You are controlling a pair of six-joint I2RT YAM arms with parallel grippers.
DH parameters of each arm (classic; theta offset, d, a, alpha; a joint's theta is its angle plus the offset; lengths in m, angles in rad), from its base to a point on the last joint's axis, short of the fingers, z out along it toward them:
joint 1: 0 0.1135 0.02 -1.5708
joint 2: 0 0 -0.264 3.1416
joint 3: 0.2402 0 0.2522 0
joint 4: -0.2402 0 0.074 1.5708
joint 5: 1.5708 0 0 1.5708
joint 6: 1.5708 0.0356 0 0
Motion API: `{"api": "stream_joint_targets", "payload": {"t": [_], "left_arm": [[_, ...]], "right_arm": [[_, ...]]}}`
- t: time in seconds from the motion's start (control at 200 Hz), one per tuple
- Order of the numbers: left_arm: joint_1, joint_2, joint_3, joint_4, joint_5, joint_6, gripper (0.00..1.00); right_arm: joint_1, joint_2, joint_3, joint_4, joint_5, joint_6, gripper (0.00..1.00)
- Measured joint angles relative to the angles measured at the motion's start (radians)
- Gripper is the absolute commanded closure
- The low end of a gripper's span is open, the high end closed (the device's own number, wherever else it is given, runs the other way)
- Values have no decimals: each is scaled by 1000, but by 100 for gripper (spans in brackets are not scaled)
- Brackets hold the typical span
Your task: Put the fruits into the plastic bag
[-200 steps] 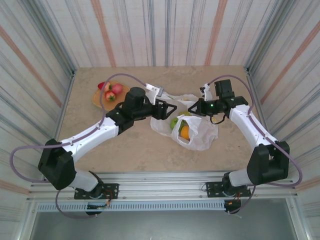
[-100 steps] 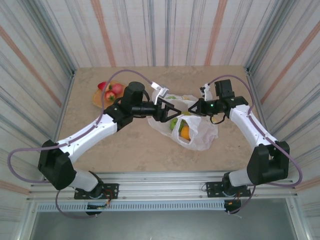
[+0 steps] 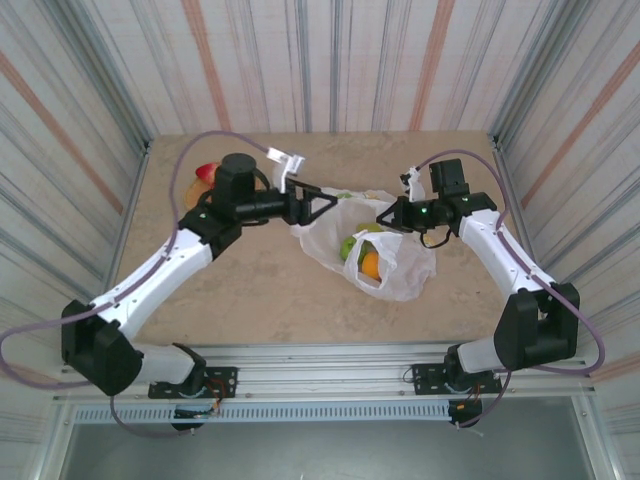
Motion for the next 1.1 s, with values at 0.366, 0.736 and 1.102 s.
{"api": "stream_joint_targets", "payload": {"t": [0.366,0.736,1.102], "left_arm": [[382,-4,-41,-109,-180,-108,22],[468,261,29,-195,-340,-90,20],[468,579,300,-356,-508,32,9]], "right_arm": [[2,-24,-1,8,3,0,100],[2,-24,-1,16,3,0,100],[2,-24,-5,23,2,0,100]]}}
